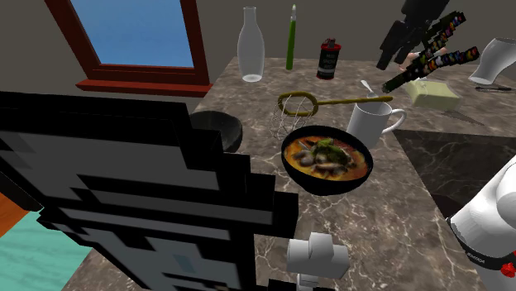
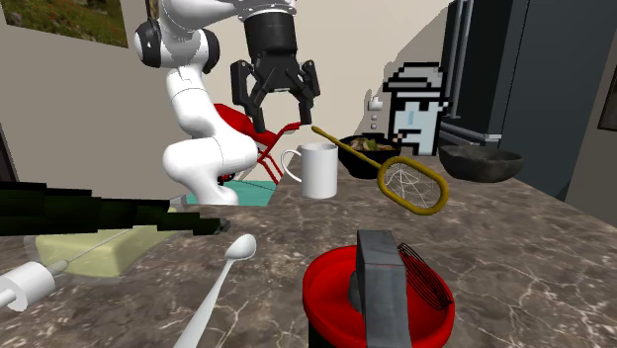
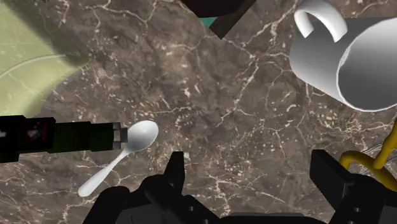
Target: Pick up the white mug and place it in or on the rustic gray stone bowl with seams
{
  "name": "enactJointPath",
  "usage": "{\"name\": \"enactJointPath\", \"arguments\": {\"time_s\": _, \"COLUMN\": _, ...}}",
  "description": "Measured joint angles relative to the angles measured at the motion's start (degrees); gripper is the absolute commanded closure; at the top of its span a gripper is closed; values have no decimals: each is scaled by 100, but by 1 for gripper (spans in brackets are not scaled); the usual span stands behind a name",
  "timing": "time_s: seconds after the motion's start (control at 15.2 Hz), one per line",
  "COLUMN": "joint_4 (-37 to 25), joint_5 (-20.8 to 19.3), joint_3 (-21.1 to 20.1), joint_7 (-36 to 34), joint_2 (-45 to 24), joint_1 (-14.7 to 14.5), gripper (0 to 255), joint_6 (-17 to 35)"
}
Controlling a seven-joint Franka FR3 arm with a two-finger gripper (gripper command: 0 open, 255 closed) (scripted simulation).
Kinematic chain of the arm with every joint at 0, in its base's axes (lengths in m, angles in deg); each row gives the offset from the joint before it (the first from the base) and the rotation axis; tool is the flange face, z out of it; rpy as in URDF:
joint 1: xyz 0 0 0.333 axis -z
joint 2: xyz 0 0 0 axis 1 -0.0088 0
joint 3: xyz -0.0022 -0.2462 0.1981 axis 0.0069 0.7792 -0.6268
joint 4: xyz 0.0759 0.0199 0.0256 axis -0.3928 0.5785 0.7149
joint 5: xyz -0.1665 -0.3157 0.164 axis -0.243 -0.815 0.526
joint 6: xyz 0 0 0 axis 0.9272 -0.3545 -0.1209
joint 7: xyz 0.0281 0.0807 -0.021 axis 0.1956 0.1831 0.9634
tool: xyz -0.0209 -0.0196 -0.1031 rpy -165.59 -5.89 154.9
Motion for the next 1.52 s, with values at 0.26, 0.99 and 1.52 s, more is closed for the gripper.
{"name": "enactJointPath", "arguments": {"time_s": 0.26, "joint_4": 319, "joint_5": 47, "joint_3": -227, "joint_7": -140, "joint_2": 226, "joint_1": -91, "gripper": 0, "joint_6": 51}}
{"name": "enactJointPath", "arguments": {"time_s": 0.99, "joint_4": 1357, "joint_5": 335, "joint_3": -1006, "joint_7": -634, "joint_2": 773, "joint_1": -467, "gripper": 0, "joint_6": 413}}
{"name": "enactJointPath", "arguments": {"time_s": 1.52, "joint_4": 1634, "joint_5": 348, "joint_3": -1020, "joint_7": -621, "joint_2": 764, "joint_1": -470, "gripper": 0, "joint_6": 700}}
